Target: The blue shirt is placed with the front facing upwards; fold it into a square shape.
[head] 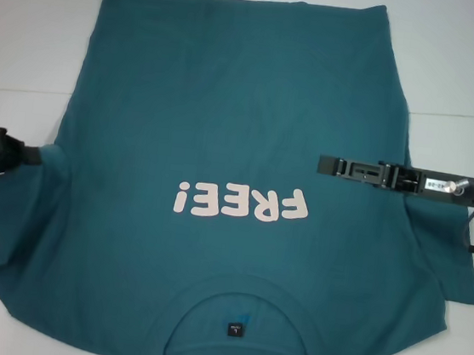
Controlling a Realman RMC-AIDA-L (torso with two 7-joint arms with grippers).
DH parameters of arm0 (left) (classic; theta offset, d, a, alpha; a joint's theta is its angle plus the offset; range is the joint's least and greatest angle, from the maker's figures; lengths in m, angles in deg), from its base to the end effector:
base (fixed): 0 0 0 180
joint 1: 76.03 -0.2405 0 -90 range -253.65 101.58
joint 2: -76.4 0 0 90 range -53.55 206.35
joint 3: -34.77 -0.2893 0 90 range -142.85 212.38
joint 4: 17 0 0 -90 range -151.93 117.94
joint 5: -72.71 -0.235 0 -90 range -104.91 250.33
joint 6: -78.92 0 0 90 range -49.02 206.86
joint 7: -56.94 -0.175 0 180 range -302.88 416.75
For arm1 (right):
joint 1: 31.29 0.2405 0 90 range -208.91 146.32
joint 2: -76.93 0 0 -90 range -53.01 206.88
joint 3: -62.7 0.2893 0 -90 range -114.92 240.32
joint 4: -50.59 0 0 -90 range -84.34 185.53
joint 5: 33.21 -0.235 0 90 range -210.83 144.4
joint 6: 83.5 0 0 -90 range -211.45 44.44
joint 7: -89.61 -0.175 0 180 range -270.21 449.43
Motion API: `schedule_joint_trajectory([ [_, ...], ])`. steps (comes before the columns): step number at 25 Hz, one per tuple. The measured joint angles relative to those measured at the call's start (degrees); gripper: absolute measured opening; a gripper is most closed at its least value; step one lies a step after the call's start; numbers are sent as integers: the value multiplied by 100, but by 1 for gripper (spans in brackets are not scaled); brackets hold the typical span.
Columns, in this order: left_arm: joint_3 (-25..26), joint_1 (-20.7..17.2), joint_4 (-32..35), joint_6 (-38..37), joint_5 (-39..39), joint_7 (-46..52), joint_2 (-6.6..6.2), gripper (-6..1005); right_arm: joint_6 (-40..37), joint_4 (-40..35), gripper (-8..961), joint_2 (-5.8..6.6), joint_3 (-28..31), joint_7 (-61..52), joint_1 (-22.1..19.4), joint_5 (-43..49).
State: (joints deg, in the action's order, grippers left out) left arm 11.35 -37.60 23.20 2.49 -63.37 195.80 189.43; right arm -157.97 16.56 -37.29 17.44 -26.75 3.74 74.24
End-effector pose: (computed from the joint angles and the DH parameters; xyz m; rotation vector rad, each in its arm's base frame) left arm -0.3388 0.4500 0.0422 -1.9509 -1.7859 -0.5923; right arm 0.2884 0.4409 -0.0155 -2.3401 1.4087 0.7702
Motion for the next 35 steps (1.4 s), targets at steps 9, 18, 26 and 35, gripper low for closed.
schedule_joint_trajectory([
  [9, -177, 338, -192, 391, 10, -221, 130, 14, 179, -8, 916, -1, 9, 149, -2, -3],
  [18, -523, 423, -443, 784, 12, -175, 254, 14, 224, -7, 916, -3, 9, 198, 29, -7],
  [26, -966, 437, -321, 728, -18, -90, 218, 13, 220, -7, 916, 6, 9, 196, 31, -7],
  [35, -2128, 449, 462, 917, -82, 51, 245, 12, 277, 11, 916, 0, 9, 199, 27, 21],
])
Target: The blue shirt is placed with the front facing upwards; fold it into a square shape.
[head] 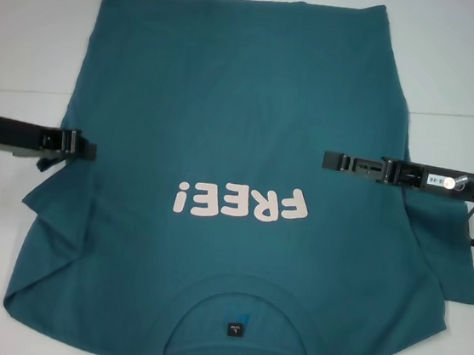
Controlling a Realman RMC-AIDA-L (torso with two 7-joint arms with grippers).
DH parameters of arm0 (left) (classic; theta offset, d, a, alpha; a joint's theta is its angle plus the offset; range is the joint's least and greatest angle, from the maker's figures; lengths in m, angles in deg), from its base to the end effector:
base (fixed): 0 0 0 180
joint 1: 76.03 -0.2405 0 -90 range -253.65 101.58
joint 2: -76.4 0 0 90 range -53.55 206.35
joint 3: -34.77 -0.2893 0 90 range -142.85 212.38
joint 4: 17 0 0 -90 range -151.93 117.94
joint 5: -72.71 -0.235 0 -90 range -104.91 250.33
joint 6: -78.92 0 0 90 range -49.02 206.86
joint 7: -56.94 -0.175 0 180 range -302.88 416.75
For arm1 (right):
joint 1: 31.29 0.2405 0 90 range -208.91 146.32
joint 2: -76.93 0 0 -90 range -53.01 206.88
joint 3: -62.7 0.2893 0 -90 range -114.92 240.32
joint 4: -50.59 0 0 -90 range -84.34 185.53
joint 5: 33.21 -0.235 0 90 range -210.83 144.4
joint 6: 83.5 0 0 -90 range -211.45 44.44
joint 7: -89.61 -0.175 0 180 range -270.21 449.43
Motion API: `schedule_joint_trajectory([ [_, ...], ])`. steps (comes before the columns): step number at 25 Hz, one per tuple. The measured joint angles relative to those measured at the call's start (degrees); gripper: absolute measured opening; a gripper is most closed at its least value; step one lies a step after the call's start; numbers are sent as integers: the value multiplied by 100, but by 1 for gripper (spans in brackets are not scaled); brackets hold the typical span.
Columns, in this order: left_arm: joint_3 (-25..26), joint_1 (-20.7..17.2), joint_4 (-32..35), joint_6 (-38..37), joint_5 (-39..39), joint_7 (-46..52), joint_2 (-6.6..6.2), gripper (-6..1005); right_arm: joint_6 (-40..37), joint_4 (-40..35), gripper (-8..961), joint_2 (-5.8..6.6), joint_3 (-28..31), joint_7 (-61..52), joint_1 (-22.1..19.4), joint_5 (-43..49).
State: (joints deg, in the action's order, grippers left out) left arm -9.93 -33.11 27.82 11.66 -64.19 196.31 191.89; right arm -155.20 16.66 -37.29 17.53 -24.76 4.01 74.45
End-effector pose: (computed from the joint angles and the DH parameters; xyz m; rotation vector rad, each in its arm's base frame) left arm -0.2771 0.4894 0.0011 -2.1883 -1.4423 -0.2756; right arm 0.2924 0.4481 -0.0136 -2.3147 1.3565 0.7423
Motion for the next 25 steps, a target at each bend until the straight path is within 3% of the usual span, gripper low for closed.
schedule_joint_trajectory([
  [8, -978, 248, 365, 112, -813, -132, 33, 11, 83, 13, 915, -4, 0, 3, -50, 10],
  [22, -1409, 345, 623, 200, -1167, -504, 330, 18, 187, 47, 915, -3, -8, 12, -79, 9],
  [25, -1460, 376, 619, 204, -1228, -496, 339, 19, 197, 47, 915, -4, -13, 12, -78, 9],
])
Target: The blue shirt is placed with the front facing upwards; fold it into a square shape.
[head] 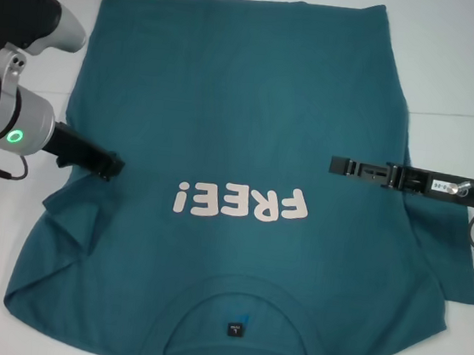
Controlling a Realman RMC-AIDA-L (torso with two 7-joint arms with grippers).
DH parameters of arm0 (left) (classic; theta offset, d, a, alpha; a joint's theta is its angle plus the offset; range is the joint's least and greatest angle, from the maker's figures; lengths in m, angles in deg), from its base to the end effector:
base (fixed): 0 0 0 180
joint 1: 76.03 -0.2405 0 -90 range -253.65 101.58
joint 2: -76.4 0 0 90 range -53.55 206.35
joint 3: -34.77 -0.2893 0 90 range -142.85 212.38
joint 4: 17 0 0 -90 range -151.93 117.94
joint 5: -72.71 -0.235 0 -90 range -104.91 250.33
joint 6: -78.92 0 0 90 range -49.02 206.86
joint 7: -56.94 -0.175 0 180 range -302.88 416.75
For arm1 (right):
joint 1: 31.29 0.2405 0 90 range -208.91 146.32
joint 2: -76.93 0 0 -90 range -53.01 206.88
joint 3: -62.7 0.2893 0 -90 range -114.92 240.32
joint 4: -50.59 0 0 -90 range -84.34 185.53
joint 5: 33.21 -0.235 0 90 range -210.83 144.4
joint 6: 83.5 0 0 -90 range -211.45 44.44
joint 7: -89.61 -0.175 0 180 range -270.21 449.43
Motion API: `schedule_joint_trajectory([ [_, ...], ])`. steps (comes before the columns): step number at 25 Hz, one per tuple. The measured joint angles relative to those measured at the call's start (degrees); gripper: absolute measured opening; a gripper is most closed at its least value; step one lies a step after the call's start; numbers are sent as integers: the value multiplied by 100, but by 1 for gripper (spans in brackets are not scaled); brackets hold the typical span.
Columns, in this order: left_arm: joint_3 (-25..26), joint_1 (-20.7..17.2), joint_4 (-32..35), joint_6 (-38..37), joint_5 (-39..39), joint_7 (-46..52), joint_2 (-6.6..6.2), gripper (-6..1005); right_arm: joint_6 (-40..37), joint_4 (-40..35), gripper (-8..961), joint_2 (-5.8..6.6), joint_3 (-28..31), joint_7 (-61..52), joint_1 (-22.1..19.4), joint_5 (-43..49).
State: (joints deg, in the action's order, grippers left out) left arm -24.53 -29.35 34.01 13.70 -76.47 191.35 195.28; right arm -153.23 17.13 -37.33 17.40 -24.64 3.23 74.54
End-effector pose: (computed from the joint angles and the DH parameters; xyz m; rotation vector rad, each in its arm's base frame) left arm -0.2304 0.4977 -0.0367 -2.4109 -0.9283 0.1559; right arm 0.3034 0.4467 -0.0146 -2.2733 1.3747 0.7219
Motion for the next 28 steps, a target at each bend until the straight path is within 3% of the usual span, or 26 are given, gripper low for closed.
schedule_joint_trajectory([
  [10, -110, 59, -37, 90, -317, 54, 62, 25, 14, -2, 914, 0, 11, 0, 2, 0],
  [15, -157, 61, -5, 116, -488, 62, 92, 150, 24, -3, 914, 0, 13, 0, 2, 0],
  [18, -129, 31, 93, 119, -556, 61, 126, 381, 37, -3, 914, 0, 13, 0, 2, 0],
  [21, 66, -36, 202, 132, -467, 62, 146, 467, 54, -3, 914, 0, 13, 0, 2, 0],
  [24, 594, 5, 133, 95, -427, 186, 116, 552, 61, -3, 914, 0, 13, 0, 2, 0],
  [28, 934, 26, 63, -58, -406, 771, 17, 550, 80, -3, 914, 0, 13, 0, 9, 0],
])
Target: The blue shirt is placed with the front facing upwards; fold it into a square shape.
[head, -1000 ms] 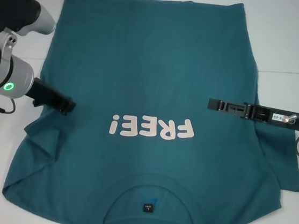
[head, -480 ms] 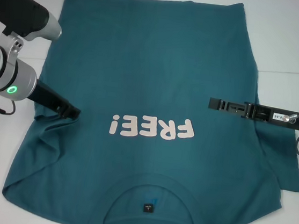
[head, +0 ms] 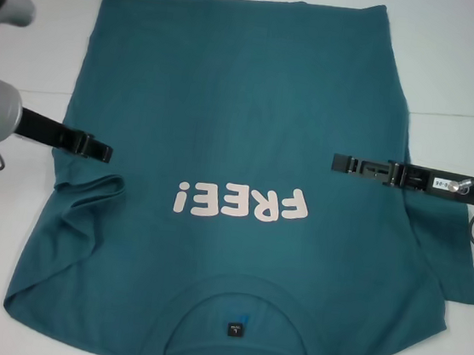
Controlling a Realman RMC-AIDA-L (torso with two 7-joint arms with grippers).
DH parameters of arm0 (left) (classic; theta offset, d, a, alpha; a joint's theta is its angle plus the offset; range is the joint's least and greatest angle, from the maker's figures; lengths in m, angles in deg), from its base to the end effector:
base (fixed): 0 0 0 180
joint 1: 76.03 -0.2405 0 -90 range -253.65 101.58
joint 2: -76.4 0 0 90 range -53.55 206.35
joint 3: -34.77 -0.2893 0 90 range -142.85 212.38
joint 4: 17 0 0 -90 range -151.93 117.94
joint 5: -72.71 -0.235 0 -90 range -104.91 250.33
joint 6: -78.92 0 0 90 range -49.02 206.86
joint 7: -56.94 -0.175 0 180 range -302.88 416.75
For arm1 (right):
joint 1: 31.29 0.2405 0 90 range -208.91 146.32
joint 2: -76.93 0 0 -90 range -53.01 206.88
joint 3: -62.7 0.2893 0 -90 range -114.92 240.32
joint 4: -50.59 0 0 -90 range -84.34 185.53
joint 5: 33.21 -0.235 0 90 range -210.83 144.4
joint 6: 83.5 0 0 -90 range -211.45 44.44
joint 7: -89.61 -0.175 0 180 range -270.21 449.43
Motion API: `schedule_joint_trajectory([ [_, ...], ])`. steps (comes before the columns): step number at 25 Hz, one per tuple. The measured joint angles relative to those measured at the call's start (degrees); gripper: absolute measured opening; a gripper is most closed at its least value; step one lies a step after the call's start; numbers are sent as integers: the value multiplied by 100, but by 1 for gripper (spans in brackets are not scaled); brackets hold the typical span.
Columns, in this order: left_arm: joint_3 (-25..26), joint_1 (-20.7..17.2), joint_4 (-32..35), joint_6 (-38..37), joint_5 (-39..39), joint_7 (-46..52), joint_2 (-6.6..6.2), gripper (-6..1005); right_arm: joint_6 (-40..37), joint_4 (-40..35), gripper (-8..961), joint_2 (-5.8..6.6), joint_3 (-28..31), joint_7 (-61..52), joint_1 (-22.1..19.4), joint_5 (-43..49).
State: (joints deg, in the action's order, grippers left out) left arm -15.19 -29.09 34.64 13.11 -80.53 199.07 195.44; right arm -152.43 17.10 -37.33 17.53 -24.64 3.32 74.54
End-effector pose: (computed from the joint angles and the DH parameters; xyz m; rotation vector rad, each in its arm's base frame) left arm -0.2484 0.5040 -0.0092 -2.2287 -1.1738 0.0439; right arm 0.3043 0.4491 -0.0133 -2.2589 1.3710 0.7197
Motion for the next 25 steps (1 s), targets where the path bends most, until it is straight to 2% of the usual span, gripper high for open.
schedule_joint_trajectory([
  [7, 701, -6, -20, -665, 93, 979, -53, 547, 25, 0, 913, 0, -16, 0, 38, 0],
  [10, 1009, -50, -140, -1003, 284, 1317, -139, 545, 26, 0, 913, 0, -24, 0, 40, 0],
  [15, 1082, -145, -354, -1140, 435, 1651, -238, 542, 26, 0, 913, 0, -35, 0, 39, 0],
  [25, 1060, -333, -518, -630, 407, 1796, -228, 540, 16, 0, 913, 0, -44, 0, 2, 0],
])
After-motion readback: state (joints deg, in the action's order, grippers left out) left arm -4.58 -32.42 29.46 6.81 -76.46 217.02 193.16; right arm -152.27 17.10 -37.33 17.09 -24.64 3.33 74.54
